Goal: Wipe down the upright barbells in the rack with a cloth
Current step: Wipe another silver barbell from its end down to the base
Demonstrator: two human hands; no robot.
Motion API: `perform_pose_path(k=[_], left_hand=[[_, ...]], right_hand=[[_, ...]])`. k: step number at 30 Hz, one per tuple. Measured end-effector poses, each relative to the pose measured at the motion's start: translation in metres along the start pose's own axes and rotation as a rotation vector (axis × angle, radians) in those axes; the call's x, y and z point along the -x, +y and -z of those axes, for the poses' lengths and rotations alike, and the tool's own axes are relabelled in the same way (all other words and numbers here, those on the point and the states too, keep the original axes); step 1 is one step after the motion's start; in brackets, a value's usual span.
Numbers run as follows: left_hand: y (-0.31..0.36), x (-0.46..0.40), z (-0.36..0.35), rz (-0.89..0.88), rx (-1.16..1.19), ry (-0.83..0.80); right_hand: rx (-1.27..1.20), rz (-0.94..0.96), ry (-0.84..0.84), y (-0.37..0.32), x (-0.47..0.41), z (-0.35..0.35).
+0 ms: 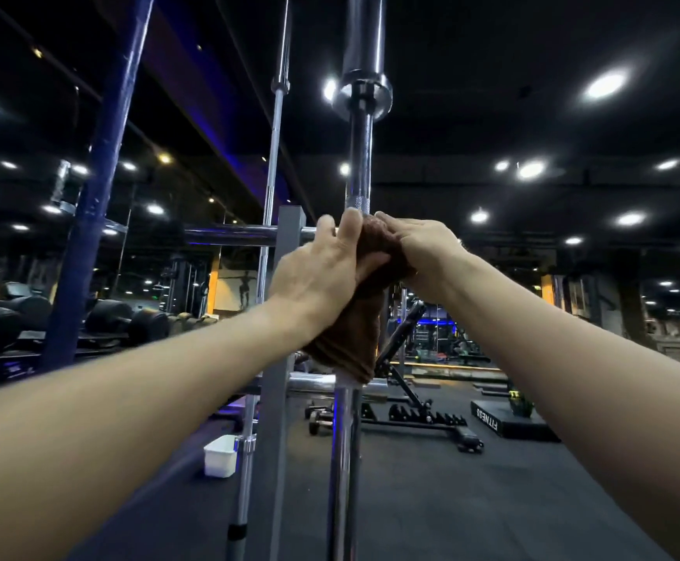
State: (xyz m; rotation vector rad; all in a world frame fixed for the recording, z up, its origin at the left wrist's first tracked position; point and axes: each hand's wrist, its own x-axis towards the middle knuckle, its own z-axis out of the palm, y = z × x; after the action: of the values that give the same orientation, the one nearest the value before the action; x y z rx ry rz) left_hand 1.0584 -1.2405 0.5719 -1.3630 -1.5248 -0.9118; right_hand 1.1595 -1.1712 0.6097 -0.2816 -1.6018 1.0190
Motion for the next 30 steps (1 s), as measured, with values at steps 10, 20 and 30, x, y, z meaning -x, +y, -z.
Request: perform_pose_path(k=[10, 20, 30], left_hand=[[-0.003, 0.065, -0.022, -0.056, -0.014, -0.182], [0.000, 0.074, -0.036, -0.028, 0.007, -0.143], [-0.005, 0.042, -0.020, 0.001, 0.063, -0.071]], right_hand=[[-0.060, -0.090, -0.059, 0.009, 0.009, 0.001], [-0.200, -0.093, 0.002, 0.023, 0.008, -0.001], [-0.105, -0.065, -0.014, 0.027, 0.020, -0.006]])
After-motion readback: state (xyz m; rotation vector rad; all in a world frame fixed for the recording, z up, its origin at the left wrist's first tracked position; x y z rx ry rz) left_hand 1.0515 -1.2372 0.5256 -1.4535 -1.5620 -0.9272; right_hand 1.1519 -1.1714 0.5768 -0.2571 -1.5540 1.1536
